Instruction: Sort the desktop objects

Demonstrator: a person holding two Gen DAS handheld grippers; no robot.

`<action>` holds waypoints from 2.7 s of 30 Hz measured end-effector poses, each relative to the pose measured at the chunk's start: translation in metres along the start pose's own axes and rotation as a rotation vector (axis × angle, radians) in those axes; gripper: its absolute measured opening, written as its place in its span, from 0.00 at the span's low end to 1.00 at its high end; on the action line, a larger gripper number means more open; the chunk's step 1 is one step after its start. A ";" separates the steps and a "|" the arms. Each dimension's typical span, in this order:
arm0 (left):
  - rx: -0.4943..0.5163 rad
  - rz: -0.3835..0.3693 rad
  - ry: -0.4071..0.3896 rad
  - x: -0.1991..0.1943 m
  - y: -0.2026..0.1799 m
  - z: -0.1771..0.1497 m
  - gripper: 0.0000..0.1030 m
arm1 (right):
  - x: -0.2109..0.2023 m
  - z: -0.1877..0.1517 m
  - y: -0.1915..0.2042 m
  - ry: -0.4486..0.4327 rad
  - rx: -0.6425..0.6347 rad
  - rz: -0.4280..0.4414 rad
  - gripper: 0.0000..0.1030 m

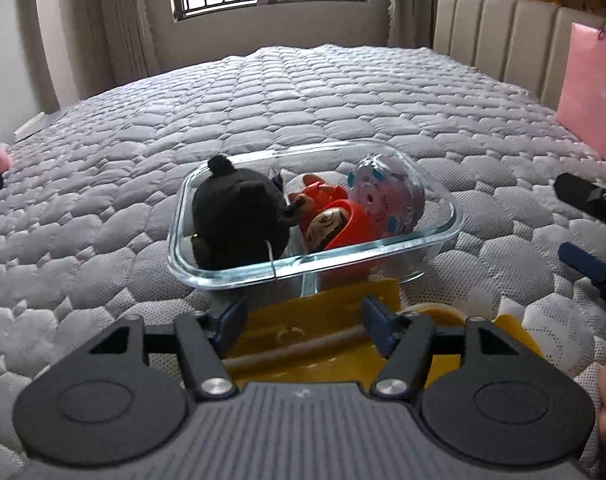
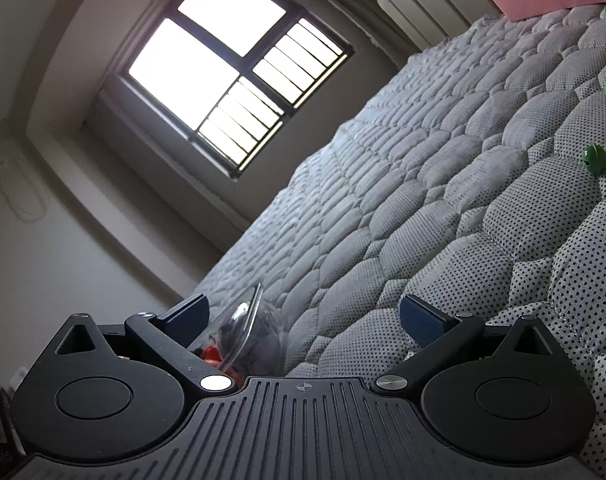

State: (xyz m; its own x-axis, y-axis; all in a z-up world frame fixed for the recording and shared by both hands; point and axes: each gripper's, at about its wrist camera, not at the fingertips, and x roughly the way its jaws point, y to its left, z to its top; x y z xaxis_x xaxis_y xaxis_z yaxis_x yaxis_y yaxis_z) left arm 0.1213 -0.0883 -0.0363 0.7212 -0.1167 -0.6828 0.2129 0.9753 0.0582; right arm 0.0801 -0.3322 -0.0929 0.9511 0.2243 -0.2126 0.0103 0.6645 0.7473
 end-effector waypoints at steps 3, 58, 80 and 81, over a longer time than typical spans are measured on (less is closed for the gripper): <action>-0.041 -0.021 0.006 0.003 0.006 0.000 0.36 | 0.002 -0.001 0.002 0.004 -0.011 -0.011 1.00; -0.069 -0.331 0.066 -0.085 0.094 -0.071 0.93 | 0.073 -0.122 0.185 0.445 -1.050 -0.151 0.31; -0.161 -0.374 0.083 -0.082 0.117 -0.079 0.98 | 0.115 -0.014 0.221 0.532 -0.548 0.094 0.02; -0.169 -0.369 0.083 -0.082 0.119 -0.079 0.98 | 0.121 -0.015 0.222 0.542 -0.548 0.087 0.03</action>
State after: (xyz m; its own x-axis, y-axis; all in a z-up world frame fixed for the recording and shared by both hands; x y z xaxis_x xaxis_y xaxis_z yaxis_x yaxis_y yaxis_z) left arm 0.0354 0.0526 -0.0309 0.5595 -0.4559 -0.6922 0.3312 0.8886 -0.3175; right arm 0.1928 -0.1469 0.0375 0.6559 0.5156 -0.5513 -0.3458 0.8545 0.3877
